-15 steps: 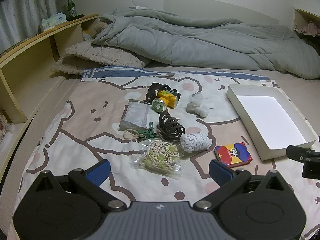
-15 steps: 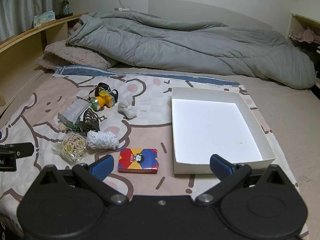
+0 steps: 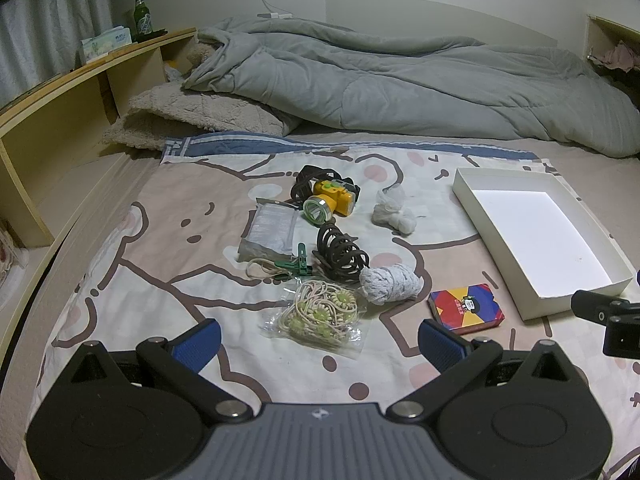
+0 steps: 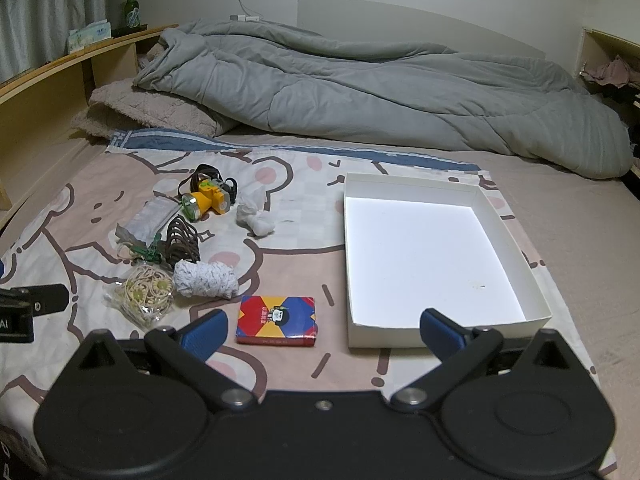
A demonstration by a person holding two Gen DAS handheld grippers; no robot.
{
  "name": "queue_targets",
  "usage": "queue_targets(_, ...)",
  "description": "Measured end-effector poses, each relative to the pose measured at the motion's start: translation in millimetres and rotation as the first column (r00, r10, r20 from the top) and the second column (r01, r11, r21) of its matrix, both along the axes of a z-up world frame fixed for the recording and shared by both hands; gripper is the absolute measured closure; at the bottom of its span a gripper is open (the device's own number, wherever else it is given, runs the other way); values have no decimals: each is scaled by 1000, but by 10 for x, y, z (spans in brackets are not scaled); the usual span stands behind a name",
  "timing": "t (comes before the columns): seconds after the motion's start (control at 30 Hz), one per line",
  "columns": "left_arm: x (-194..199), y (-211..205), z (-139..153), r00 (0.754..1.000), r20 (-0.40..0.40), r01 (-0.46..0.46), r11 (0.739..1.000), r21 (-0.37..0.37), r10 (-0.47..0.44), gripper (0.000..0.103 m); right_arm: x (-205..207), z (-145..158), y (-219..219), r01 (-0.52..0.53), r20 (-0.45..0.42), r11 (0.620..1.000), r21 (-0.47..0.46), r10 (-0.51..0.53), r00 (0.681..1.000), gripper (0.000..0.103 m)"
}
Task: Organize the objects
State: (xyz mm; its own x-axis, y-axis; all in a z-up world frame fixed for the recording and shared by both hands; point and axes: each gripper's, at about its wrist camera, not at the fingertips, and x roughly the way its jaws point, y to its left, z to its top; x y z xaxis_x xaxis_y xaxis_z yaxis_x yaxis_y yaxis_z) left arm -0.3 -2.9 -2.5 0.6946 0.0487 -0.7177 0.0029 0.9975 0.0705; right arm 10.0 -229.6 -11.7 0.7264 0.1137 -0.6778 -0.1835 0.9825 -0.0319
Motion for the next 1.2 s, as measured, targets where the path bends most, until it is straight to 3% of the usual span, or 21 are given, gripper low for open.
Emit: queue_targets(1.2, -8, -46, -14, 1000, -2, -11, 1000, 4, 11, 0, 2, -8, 8, -2, -3, 1000, -1, 2, 1000, 0)
